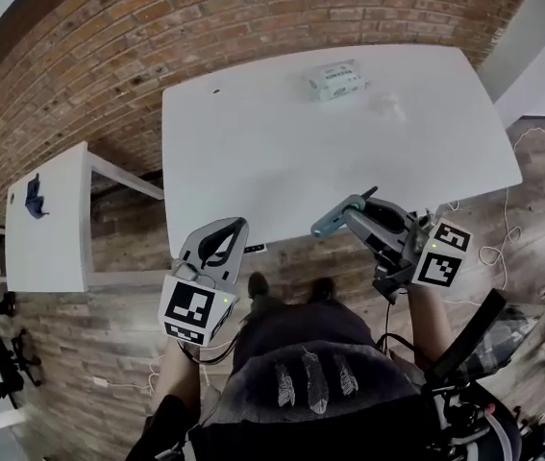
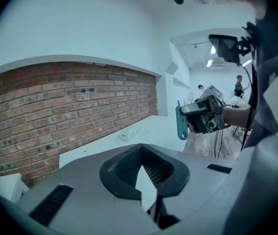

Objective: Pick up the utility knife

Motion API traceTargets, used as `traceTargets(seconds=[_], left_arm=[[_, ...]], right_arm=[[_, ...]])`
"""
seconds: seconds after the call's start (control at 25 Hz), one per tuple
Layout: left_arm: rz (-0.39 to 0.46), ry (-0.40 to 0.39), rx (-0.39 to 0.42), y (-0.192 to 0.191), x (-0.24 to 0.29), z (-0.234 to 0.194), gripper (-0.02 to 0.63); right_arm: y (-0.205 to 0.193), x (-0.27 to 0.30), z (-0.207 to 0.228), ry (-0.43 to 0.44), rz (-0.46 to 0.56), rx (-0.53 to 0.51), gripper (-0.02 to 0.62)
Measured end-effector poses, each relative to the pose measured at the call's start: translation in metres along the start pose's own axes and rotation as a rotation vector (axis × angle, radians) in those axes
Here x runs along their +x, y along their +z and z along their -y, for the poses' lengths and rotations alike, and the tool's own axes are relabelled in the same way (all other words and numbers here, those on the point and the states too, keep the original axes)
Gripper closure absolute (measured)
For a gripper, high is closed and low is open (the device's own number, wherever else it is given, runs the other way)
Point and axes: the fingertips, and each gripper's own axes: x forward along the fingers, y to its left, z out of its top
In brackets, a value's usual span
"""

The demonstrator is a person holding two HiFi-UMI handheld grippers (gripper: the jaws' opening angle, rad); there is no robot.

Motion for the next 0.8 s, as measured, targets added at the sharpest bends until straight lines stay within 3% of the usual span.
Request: traceTargets(seconds=[0.2, 0.48, 0.8], left_arm=[[-0.020, 0.016, -0.028, -0.013, 0.002, 0.021, 0.611], [-0.057, 0.029, -0.058, -0.030, -0.001, 0.019, 0.611], [0.027, -0.036, -0.057, -0.027, -0.006, 0.001, 0.611]], right_arm=[[-0.015, -0.002, 0.013, 0.008, -0.102, -0.067, 0.518], [-0.013, 0.006, 0.016, -0.020, -0.176, -0.213, 0.518], [-0.011, 0.028, -0.008, -0.087, -0.198, -0.284, 0.517]])
